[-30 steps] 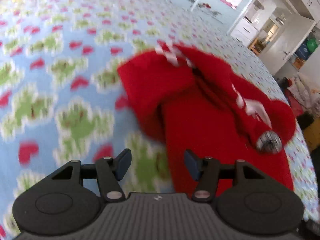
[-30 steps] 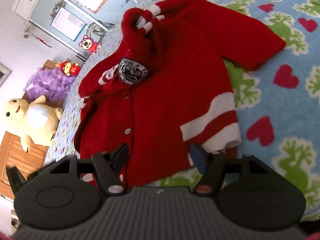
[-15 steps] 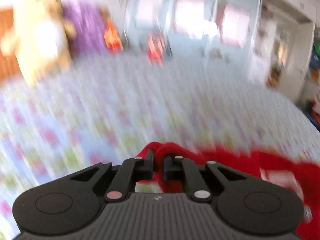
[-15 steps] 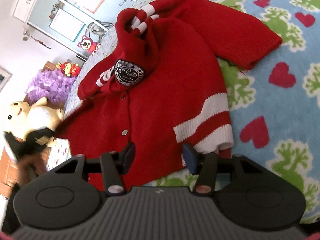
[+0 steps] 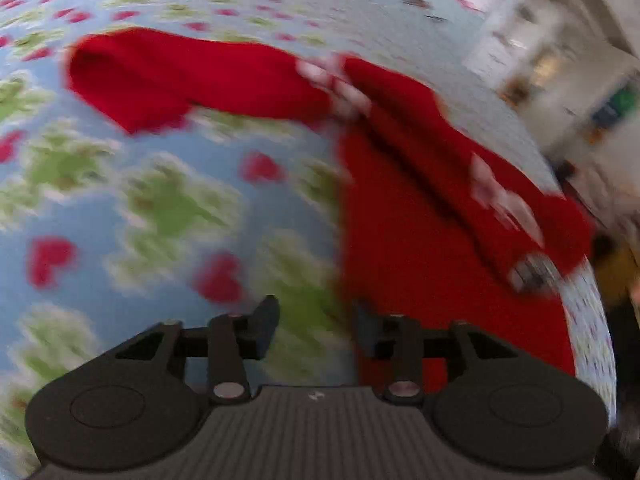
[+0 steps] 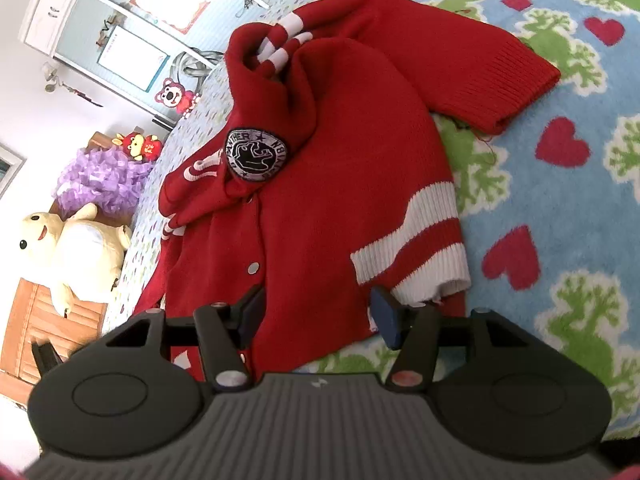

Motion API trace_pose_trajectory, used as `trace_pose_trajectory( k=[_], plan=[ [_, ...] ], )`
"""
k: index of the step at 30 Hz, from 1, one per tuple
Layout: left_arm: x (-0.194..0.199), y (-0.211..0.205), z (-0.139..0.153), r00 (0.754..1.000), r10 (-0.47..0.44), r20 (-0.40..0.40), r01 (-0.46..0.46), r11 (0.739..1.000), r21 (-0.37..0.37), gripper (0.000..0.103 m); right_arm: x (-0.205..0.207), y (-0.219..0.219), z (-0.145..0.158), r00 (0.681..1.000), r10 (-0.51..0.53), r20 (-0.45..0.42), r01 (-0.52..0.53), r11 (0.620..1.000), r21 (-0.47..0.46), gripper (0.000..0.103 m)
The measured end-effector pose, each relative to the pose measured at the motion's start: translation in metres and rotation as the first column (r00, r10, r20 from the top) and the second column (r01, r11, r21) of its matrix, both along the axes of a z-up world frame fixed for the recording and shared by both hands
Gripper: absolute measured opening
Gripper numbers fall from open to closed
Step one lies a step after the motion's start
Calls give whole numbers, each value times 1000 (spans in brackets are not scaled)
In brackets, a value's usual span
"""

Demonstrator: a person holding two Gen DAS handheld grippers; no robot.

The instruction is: Fold clothes

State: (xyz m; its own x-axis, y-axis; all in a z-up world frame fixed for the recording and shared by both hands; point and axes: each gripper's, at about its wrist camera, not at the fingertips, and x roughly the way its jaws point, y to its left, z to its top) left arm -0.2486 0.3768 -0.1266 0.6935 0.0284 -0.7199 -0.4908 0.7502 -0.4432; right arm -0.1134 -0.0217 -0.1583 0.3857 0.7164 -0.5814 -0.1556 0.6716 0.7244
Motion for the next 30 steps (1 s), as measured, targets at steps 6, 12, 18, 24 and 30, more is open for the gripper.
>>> trace_pose_trajectory(
  k=[6, 12, 18, 24, 30],
  plan=[
    [31, -22, -5, 987, -146, 63, 150, 985, -82, 37, 11, 6, -3, 999, -36, 1, 36, 999, 23, 63],
    [32, -32, 29, 967, -166, 191, 182, 981, -70, 10, 21, 4, 11, 1000, 1, 21, -1, 1000, 31, 1],
    [11, -13, 11, 989, -93, 113, 108, 985, -132, 37, 26, -9, 14, 999, -16, 46, 14, 999, 33, 68],
    [13, -20, -13, 996, -39, 81, 54, 979, -194, 73, 37, -14, 5, 999, -42, 32, 42, 999, -13, 75],
    [46, -36, 0, 995, -97, 22, 99, 989, -109, 11, 49, -16, -4, 998, -63, 1, 63, 997, -51, 5]
  ],
)
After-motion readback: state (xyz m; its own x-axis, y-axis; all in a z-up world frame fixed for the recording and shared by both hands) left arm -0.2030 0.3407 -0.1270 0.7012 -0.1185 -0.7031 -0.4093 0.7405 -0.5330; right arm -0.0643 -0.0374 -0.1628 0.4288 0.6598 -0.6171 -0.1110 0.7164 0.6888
